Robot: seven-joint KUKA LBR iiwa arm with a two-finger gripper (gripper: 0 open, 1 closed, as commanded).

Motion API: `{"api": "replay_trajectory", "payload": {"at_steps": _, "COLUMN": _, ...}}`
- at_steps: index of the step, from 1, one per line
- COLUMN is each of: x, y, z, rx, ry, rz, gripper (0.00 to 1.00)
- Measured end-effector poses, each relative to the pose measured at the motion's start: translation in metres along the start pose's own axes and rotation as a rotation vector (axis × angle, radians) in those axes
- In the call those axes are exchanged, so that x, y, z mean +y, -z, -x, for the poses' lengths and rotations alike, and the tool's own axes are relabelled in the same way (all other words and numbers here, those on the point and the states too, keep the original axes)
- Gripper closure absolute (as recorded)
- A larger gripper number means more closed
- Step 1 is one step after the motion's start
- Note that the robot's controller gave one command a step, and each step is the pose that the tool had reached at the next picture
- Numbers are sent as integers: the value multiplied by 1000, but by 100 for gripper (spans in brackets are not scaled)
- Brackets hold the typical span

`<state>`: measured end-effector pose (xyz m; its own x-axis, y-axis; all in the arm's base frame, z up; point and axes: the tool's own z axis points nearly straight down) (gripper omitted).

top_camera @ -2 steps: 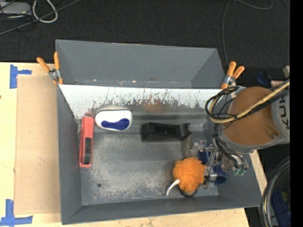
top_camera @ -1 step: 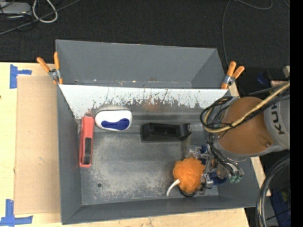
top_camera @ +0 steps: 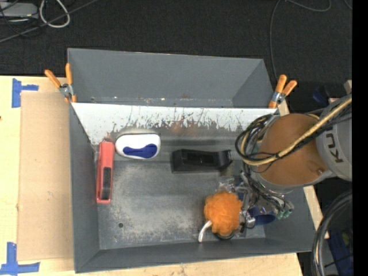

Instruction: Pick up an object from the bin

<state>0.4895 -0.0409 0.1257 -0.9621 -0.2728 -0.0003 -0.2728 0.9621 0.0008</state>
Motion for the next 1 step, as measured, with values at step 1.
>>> {"api": "replay_trajectory", "payload": {"at_steps": 1, "x": -2, "y": -53, "z": -5, "rx": -20, "ry": -56, "rz": -6, "gripper": 0}}
